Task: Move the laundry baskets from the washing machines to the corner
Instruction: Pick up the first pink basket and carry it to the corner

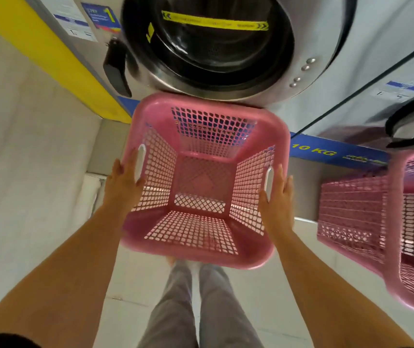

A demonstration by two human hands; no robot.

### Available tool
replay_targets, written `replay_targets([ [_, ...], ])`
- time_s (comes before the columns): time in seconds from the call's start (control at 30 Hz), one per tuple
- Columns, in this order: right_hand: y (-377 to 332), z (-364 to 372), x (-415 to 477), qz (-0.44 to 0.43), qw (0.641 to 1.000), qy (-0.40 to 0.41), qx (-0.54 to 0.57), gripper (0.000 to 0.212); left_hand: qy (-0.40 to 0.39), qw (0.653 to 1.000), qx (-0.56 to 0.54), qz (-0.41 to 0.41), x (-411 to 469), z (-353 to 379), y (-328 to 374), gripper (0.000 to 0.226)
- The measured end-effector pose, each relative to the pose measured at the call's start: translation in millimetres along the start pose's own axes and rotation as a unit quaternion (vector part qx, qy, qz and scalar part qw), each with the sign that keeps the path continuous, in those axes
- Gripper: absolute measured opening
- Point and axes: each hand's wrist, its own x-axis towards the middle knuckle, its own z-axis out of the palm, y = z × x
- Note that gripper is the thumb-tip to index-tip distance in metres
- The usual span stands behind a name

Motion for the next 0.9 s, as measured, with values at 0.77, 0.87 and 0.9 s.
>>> replay_targets([
  [0.77,-2,-22,-48,-0.051,0.998,0.025,-0.008,0.07,0.075,0.995,-0.059,-0.042,-78,-17,-33,0.069],
  [0.87,-14,-27,-59,-0.083,0.996,0.01,-0.007,0.07,0.091,0.991,-0.071,-0.069,-104,-21,-50,0.067],
  [0.9,-18,-27,-62,-0.095,0.995,0.005,-0.009,0.07,0.097,0.989,-0.077,-0.081,-112,-22,-57,0.066],
])
